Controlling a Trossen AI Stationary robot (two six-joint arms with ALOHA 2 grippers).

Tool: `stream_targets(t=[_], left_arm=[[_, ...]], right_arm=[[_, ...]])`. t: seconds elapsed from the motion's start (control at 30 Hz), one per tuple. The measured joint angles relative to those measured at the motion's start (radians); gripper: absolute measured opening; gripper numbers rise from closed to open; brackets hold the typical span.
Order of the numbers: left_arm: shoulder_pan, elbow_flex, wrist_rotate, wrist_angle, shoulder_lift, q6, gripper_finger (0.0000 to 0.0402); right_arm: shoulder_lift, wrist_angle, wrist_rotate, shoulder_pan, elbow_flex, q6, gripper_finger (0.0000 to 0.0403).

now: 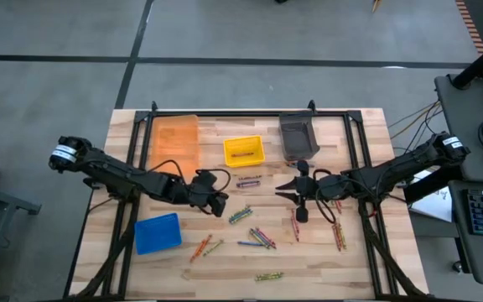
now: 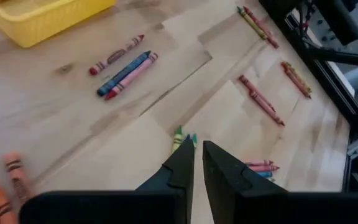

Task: Sort crayons
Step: Put the orange crayon into the blue bin

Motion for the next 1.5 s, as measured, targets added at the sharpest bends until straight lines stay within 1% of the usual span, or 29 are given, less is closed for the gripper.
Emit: stream_targets(t=[0.1, 0.2, 0.53, 0.73, 0.8, 1.0, 1.13, 1.23, 1.37, 1.5], left_arm=[[0.004, 0.000, 0.014, 0.048, 0.039, 0.010, 0.0006], [0.015, 0.000, 0.043, 0.033, 0.060, 0.011, 0.0001], [0.020, 0.000, 0.057, -0.069, 0.035, -0.017, 0.0000], [0.031, 0.000, 0.057, -0.212, 0.034, -0.061, 0.0000], [0.036, 0.000, 0.055, -0.235, 0.034, -0.068, 0.0000], [0.040, 0.000, 0.056, -0.259, 0.041, -0.089, 0.0000], [0.005, 0.005, 0.072, -0.207, 0.060, -0.124, 0.0000], [0.001, 0.045, 0.078, -0.247, 0.084, -0.115, 0.0000], [0.009, 0.141, 0.064, -0.420, 0.133, -0.110, 0.0000], [0.010, 0.248, 0.060, -0.571, 0.208, -0.043, 0.0000]], right_arm=[[0.000, 0.000, 0.000, 0.000, -0.001, 0.000, 0.0059], [0.000, 0.000, 0.000, 0.000, -0.002, 0.000, 0.0059], [0.000, 0.001, 0.000, 0.000, -0.003, -0.001, 0.0059], [0.000, 0.000, 0.000, 0.000, -0.003, -0.001, 0.0059], [0.000, 0.000, 0.000, 0.000, -0.003, -0.001, 0.0059], [0.000, 0.000, 0.000, 0.000, -0.003, -0.008, 0.0059], [0.000, 0.000, 0.000, 0.000, -0.003, -0.008, 0.0059], [0.000, 0.001, 0.002, -0.004, -0.003, -0.011, 0.0059], [0.000, 0.000, 0.002, -0.016, -0.004, -0.016, 0.0059], [0.000, 0.000, 0.002, -0.019, -0.004, -0.011, 0.0059]])
